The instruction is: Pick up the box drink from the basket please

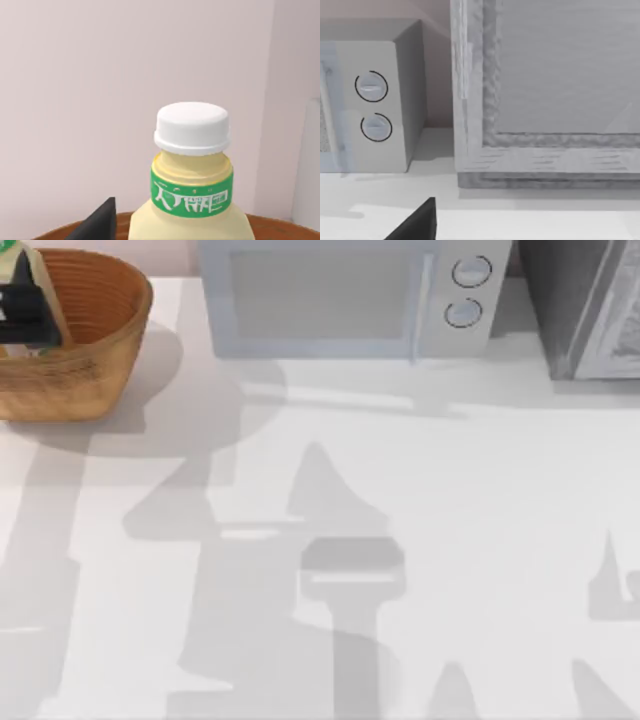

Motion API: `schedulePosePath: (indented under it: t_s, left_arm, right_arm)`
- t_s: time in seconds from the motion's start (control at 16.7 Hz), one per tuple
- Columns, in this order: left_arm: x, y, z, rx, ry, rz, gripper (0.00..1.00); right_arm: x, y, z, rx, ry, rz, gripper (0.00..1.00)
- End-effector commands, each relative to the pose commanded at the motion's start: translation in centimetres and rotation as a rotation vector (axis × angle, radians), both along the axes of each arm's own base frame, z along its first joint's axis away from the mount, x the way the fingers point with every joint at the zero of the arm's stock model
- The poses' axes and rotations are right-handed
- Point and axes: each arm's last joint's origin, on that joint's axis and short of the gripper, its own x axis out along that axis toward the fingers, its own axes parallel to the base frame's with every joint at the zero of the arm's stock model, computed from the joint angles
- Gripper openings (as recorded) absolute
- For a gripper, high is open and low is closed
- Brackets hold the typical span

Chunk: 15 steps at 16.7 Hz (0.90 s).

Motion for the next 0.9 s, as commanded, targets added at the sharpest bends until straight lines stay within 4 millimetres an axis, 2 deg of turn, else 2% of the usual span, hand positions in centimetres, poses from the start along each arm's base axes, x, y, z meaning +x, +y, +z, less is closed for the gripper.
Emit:
schedulePosePath:
  t_s: [0.24,0.48,0.78,0.84,0.9]
  left_arm:
    - [4.1,0.8,-4.4,-0.002,0.036,-0.004,1.0]
    - [5.8,1.3,-7.5,-0.007,0.062,-0.005,1.0]
    - [5.9,1.4,-7.8,-0.007,0.064,-0.006,1.0]
    - [5.9,1.2,-7.1,0.002,0.041,-0.005,1.0]
    - [5.9,1.2,-7.2,0.001,0.046,-0.005,1.0]
  right_arm:
    - [0.0,0.0,0.0,0.0,0.0,0.0,1.0]
    - [0.0,0.0,0.0,0.0,0.0,0.0,1.0]
    - [0.0,0.0,0.0,0.0,0.0,0.0,1.0]
    - [0.0,0.0,0.0,0.0,0.0,0.0,1.0]
    - [0.0,0.0,0.0,0.0,0.0,0.0,1.0]
